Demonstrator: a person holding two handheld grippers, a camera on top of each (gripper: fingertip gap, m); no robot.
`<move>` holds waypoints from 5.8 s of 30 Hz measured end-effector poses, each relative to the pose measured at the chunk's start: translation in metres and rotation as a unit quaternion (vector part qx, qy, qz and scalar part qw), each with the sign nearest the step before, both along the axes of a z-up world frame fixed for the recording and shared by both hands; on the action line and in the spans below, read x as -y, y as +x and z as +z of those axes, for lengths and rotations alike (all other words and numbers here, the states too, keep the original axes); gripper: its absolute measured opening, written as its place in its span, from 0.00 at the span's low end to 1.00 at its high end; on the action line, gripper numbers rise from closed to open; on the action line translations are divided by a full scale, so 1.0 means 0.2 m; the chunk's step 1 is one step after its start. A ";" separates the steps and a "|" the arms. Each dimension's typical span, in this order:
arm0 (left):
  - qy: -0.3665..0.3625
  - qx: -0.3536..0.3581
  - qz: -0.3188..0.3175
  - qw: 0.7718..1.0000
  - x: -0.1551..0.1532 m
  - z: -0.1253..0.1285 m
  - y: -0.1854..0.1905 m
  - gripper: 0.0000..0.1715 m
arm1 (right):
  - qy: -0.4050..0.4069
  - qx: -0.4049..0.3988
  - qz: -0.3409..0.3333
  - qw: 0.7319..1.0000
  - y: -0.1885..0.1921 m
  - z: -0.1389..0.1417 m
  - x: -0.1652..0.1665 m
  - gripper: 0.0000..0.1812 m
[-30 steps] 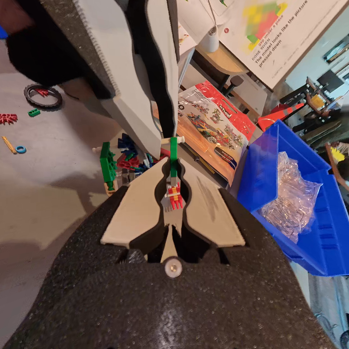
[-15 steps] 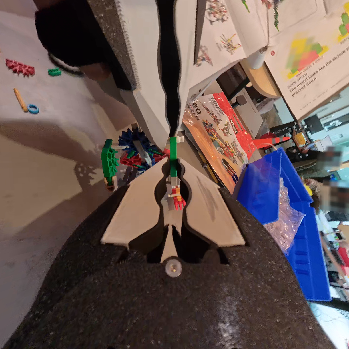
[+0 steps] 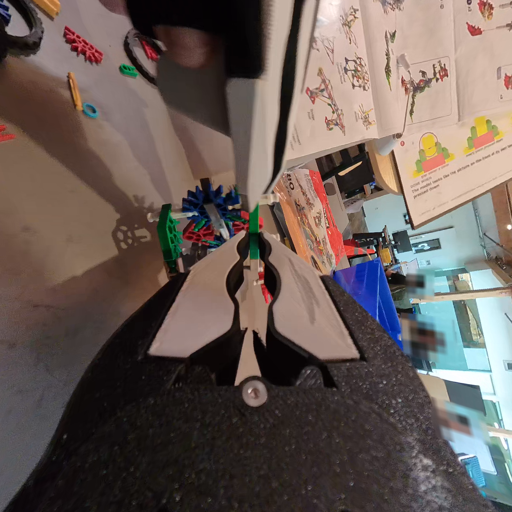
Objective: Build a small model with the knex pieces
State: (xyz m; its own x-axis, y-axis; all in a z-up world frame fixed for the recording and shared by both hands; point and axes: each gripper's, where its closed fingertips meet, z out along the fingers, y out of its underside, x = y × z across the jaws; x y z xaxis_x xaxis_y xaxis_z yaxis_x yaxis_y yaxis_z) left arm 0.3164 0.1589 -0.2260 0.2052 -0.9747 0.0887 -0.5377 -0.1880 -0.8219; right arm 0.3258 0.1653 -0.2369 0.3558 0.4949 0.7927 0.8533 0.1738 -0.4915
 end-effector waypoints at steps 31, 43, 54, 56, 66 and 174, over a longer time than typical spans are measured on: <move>-0.069 0.117 -0.065 0.989 0.12 0.24 0.08 0.09 | 0.028 -0.033 0.048 0.998 0.03 0.28 0.08 0.03; -0.119 0.137 -0.058 0.982 0.16 0.28 0.05 0.08 | 0.041 -0.024 0.052 0.998 -0.01 0.28 0.13 0.04; -0.184 0.184 -0.053 0.964 0.16 0.31 0.02 0.00 | -0.027 -0.121 0.062 0.990 -0.03 0.30 0.16 0.05; -0.178 0.174 -0.055 0.967 0.17 0.29 0.02 0.00 | -0.046 -0.128 0.063 0.989 -0.04 0.27 0.17 0.03; -0.014 0.100 -0.086 0.991 0.20 0.24 0.03 0.03 | -0.038 -0.082 0.050 0.995 -0.04 0.24 0.18 0.03; 0.008 0.029 0.040 0.999 -0.02 -0.01 -0.01 0.12 | -0.490 -0.502 0.064 0.710 -0.06 0.05 0.04 0.08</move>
State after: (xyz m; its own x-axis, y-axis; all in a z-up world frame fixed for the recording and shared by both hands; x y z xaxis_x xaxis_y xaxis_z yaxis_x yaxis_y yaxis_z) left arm 0.3153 0.1619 -0.2285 0.2783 -0.9565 0.0870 -0.4721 -0.2151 -0.8549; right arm 0.3132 0.1566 -0.2263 0.4017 0.7130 -0.5747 -0.0035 -0.6263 -0.7796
